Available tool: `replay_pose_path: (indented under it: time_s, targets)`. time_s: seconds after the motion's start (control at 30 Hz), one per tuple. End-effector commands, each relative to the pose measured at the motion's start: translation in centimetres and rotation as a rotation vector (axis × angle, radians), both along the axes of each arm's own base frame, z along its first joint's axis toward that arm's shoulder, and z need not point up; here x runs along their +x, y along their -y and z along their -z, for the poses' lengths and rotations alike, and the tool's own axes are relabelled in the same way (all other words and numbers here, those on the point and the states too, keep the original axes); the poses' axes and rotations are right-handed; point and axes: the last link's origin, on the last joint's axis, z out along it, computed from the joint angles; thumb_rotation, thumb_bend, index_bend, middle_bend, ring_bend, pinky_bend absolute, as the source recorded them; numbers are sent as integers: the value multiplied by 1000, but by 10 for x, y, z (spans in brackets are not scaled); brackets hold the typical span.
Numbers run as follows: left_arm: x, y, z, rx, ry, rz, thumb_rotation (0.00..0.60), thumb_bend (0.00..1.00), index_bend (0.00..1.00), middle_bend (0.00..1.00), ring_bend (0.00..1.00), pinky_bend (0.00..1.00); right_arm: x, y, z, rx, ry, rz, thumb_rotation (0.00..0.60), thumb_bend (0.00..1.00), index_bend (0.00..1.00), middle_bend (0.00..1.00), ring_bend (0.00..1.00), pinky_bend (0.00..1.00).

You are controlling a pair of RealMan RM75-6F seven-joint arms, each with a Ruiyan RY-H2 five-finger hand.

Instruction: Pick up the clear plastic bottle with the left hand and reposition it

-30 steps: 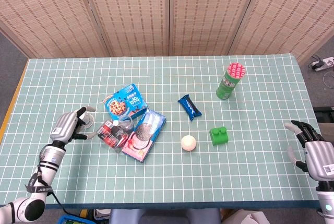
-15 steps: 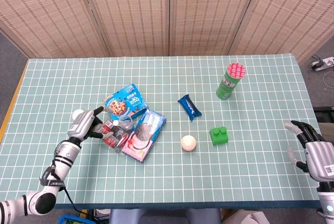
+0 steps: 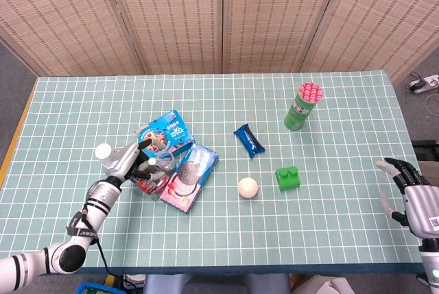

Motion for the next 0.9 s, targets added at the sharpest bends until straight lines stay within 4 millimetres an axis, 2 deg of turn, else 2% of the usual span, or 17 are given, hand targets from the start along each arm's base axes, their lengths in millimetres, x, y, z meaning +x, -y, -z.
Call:
replay_pose_path:
  time_s: [0.03, 0.4, 0.7, 0.9]
  targets:
    - [3, -2, 3, -2, 9, 5, 600, 85, 422, 1000, 1000, 1000, 0, 0, 0, 0, 1, -1, 600, 471, 218, 174, 127, 349]
    - [3, -8, 11, 18, 43, -24, 600, 85, 488, 1000, 1000, 1000, 0, -1, -3, -4, 9, -5, 600, 470, 218, 174, 127, 349]
    - [1, -10, 15, 37, 59, -45, 600, 85, 607, 1000, 1000, 1000, 0, -1, -3, -2, 11, -5, 600, 471, 219, 174, 127, 349]
    - [0, -9, 18, 29, 70, -48, 600, 86, 639, 1000, 1000, 1000, 1, -1, -3, -5, 12, -7, 600, 471, 219, 174, 127, 349]
